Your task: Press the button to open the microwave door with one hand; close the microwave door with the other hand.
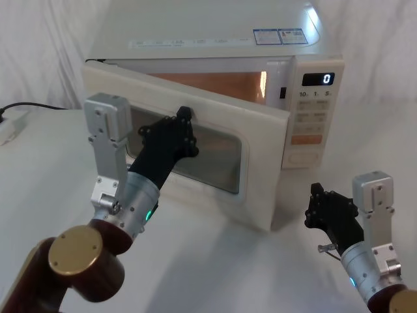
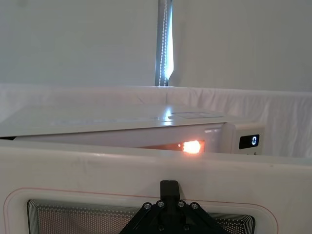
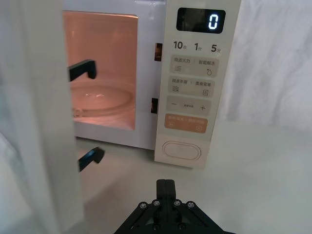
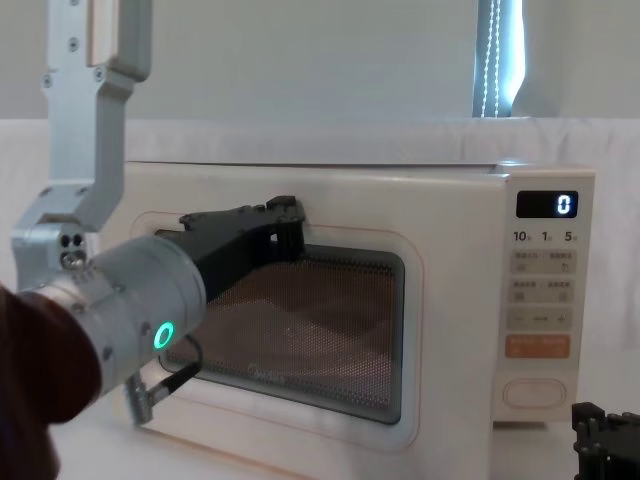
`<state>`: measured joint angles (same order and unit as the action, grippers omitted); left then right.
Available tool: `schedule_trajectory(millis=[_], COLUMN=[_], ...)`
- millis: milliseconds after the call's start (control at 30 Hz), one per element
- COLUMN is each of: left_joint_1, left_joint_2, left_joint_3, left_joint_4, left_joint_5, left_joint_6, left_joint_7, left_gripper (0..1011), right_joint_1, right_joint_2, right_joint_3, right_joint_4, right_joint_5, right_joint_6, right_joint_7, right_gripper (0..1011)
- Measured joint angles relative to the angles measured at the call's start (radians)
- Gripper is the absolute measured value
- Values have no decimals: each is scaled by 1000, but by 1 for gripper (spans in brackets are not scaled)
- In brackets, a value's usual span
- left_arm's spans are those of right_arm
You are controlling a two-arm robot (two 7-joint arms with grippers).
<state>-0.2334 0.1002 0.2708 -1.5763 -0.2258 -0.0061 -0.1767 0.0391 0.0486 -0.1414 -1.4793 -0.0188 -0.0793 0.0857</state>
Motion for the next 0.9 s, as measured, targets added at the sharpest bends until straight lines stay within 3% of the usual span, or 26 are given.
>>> schedule_trajectory(millis=[900], left_joint_1=[-135], left_joint_2=[-87], left_joint_3=[19], left_joint_4=[156], left_joint_5=[40], left_joint_6=[35], left_joint_7=[30], left_gripper=[0], right_joint_1=[0], right_joint_2=[0], right_joint_3=[0], right_joint_4=[0], right_joint_5=[0], right_joint_6=[0], right_joint_7=[0], right_gripper=[0])
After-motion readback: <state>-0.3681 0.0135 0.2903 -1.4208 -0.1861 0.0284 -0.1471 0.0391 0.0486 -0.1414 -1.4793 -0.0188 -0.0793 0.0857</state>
